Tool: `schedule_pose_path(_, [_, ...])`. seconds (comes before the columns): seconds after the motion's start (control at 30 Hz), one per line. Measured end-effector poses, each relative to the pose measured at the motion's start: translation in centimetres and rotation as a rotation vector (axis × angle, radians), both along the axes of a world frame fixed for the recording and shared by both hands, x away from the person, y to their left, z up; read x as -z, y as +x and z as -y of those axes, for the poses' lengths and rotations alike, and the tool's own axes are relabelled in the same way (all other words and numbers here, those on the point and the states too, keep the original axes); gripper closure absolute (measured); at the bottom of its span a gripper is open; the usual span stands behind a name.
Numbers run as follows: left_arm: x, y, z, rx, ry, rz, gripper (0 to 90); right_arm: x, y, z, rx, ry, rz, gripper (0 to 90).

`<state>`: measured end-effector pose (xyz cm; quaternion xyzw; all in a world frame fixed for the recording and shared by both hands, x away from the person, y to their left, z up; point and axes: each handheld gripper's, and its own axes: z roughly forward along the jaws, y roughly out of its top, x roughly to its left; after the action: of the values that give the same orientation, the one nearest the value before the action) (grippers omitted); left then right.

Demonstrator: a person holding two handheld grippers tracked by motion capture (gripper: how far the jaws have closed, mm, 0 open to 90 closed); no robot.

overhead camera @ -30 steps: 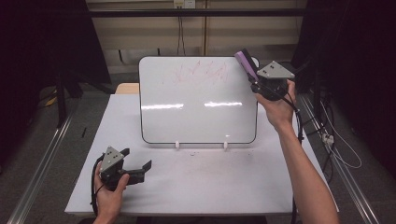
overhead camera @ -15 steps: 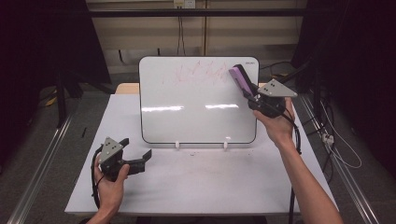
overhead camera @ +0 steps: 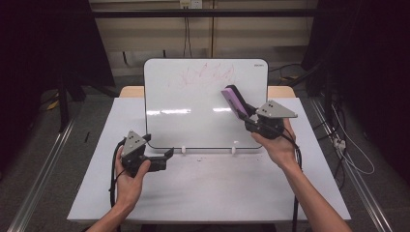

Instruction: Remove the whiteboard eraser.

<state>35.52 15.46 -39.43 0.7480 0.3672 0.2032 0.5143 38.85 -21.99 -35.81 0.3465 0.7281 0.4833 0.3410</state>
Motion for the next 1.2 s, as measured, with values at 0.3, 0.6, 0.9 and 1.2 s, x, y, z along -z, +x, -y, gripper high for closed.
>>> schedule_pose_path(0.3, [-0.9, 0.9, 2.6, 0.063, -0.045, 0.036, 4.2, 1.3, -1.6, -1.3, -0.059, 0.032, -0.023, 65.7])
schedule_pose_path(0.6, [-1.9, 2.2, 5.6, 0.086, -0.115, 0.071, 4.8, 2.3, -2.5, -3.5, -0.103, 0.084, -0.047, 65.7])
schedule_pose_path(0.9, [-2.4, 2.4, 6.4, 0.053, -0.2, 0.106, 5.2, 3.5, -2.6, -5.4, -0.121, 0.143, -0.067, 65.7])
schedule_pose_path(1.2, [-2.0, 2.7, 6.9, 0.009, -0.247, 0.118, 4.8, 4.7, -3.6, -7.2, -0.128, 0.248, -0.093, 65.7])
